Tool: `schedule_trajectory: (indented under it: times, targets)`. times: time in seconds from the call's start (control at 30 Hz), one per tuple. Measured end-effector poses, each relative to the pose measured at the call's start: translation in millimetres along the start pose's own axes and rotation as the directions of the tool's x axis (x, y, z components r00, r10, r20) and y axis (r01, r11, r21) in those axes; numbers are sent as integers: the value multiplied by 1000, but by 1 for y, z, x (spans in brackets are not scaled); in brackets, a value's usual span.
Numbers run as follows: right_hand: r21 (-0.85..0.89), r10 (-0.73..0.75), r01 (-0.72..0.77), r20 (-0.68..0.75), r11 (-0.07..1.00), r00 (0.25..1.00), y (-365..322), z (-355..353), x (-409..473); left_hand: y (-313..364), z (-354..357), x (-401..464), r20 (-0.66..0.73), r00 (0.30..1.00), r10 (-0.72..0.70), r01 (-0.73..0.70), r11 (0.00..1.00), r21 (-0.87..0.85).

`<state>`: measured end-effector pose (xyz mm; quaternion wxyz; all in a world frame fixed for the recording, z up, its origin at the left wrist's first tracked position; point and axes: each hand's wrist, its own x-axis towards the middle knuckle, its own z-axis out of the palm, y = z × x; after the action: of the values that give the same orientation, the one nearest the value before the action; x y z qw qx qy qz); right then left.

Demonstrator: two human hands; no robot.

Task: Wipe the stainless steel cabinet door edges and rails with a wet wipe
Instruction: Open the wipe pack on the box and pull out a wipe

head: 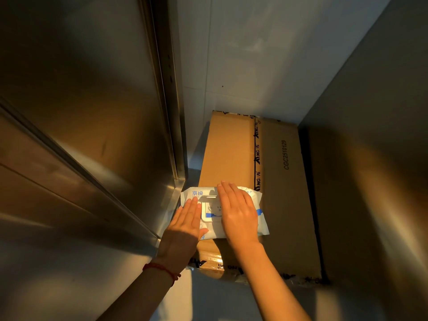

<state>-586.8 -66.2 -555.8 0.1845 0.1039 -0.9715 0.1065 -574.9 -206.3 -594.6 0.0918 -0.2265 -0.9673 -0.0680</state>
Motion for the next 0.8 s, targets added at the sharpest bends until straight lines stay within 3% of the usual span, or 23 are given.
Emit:
schedule_trajectory:
  times: [0.23, 0.53, 0.8]
  targets:
    - [-6, 2, -2, 24, 1000, 1000, -2, 5, 12, -1, 2, 2, -2, 1000, -21, 21, 999, -35]
    - [101, 12, -37, 235, 994, 972, 5, 12, 26, -5, -3, 5, -22, 997, -73, 70, 990, -121]
    - [69, 7, -31, 327, 997, 945, 17, 21, 26, -11, -10, 19, -77, 996, 41, -50, 992, -112]
